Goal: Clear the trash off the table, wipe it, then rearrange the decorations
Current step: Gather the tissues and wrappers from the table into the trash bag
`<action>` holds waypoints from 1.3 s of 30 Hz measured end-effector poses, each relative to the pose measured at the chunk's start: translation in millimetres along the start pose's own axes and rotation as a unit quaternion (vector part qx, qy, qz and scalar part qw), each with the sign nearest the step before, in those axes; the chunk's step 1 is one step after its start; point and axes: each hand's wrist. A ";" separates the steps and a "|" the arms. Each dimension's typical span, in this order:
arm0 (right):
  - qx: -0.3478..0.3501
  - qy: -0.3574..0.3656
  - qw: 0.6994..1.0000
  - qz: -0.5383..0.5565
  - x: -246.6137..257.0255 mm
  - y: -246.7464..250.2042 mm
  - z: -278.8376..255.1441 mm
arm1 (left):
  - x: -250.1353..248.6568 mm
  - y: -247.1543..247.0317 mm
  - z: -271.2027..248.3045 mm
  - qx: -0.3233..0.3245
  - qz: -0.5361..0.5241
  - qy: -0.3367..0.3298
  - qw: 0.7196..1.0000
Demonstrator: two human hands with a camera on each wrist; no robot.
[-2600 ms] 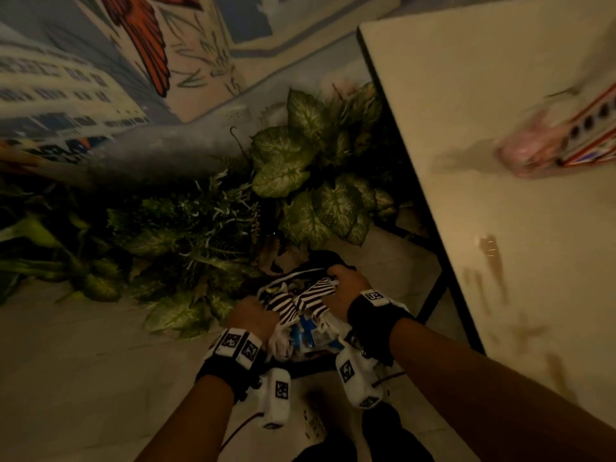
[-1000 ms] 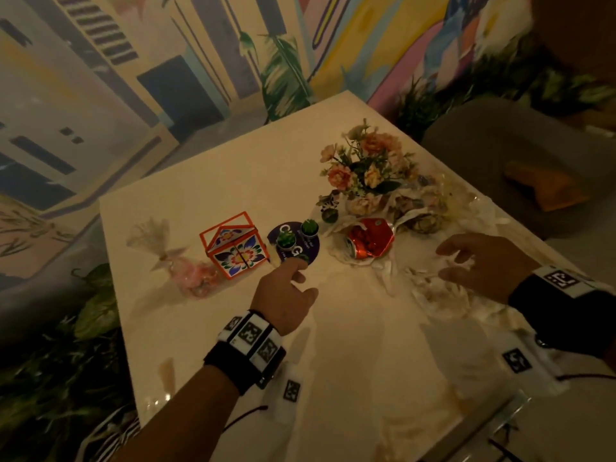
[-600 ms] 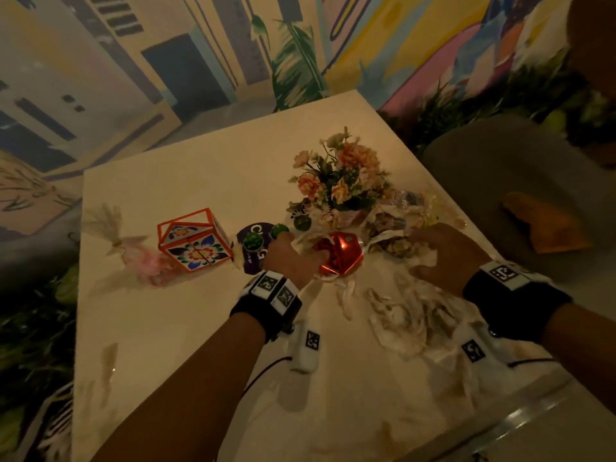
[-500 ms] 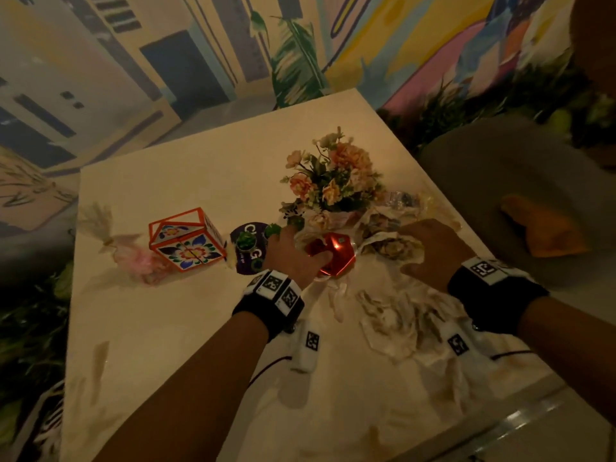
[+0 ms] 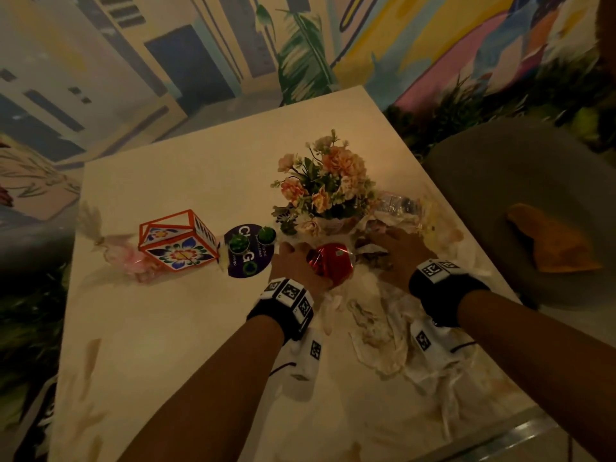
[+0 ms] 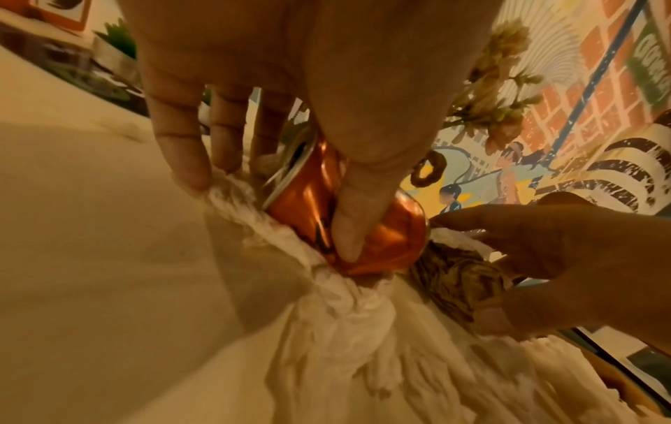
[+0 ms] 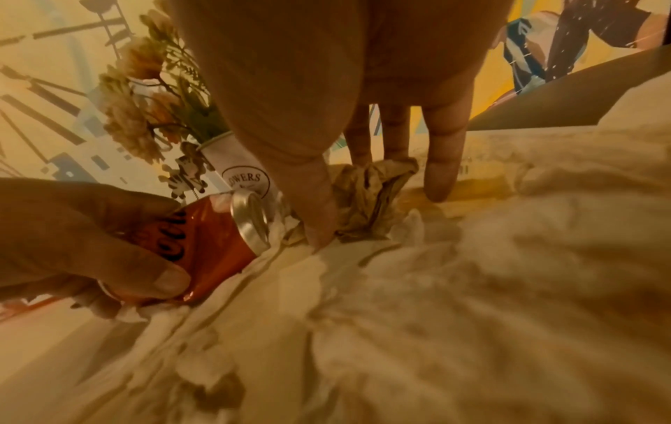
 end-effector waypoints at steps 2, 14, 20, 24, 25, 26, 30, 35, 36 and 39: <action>0.002 0.000 1.000 -0.008 3.4 -1.5 1.1 | 1.7 0.0 -1.3 -0.003 -0.003 0.001 1.000; -0.013 0.001 1.000 0.009 24.8 -3.9 0.0 | 5.7 -7.5 -15.0 -0.043 -0.101 -0.041 0.993; 0.016 -0.045 0.995 0.084 30.2 1.9 -7.4 | 17.0 7.1 -31.4 -0.062 -0.122 -0.084 0.987; 0.018 -0.068 0.994 0.086 32.6 9.0 -15.5 | 27.0 15.0 -39.9 -0.061 -0.159 -0.109 0.979; 0.012 -0.075 0.994 0.085 34.2 10.5 -17.4 | 29.4 16.2 -41.7 -0.067 -0.173 -0.114 0.976; 0.004 -0.078 0.993 0.086 36.0 11.8 -19.5 | 31.6 17.2 -43.7 -0.072 -0.185 -0.119 0.973; -0.013 -0.076 0.989 0.124 47.2 18.0 -32.4 | 40.6 24.4 -52.4 -0.080 -0.225 -0.136 0.962; -0.028 -0.106 0.969 0.220 70.6 32.0 -49.4 | 58.7 44.5 -67.6 -0.081 -0.315 -0.131 0.936; -0.033 -0.108 0.963 0.243 76.5 35.6 -53.6 | 65.6 49.0 -70.0 -0.086 -0.333 -0.132 0.930; -0.033 -0.137 0.948 0.285 93.1 43.1 -65.0 | 90.0 63.9 -78.7 -0.101 -0.373 -0.131 0.913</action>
Point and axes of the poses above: each hand's wrist, its own z-axis towards the middle knuckle, its own y-axis out of the back of the hand, x = y × z, and after that the axes turned 6 degrees about -y, right-handed
